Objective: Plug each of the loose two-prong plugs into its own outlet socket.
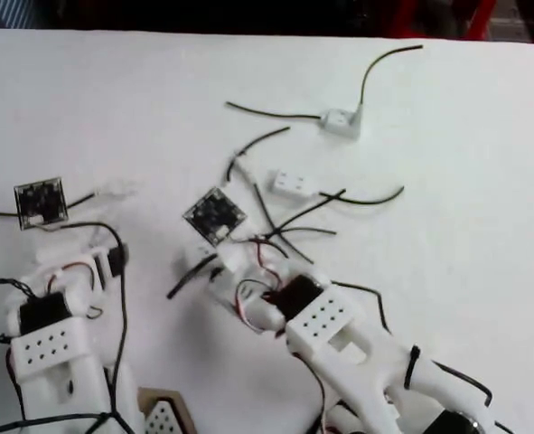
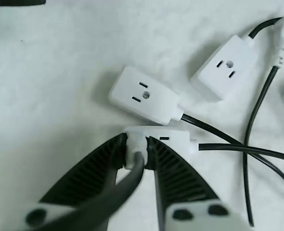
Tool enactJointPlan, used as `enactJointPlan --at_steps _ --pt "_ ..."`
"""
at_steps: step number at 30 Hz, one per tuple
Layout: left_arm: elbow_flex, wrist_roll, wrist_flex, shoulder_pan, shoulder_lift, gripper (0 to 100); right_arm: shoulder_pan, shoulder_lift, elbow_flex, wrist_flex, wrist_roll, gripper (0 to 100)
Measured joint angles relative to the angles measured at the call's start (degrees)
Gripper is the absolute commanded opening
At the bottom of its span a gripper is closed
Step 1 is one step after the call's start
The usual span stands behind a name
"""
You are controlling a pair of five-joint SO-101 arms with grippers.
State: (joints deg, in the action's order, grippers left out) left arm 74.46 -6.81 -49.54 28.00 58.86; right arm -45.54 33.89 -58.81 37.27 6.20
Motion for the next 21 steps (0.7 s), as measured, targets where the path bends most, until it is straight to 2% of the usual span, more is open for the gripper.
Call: enactJointPlan --at_steps 10,21 --pt "0.09 0.0 0.0 0.0 0.0 32 0.0 -6.77 1.85 -0.88 0.0 1.6" --pt "0.09 0.0 0.0 0.0 0.0 32 0.0 -7.21 2.2 -0.79 0.0 1.6"
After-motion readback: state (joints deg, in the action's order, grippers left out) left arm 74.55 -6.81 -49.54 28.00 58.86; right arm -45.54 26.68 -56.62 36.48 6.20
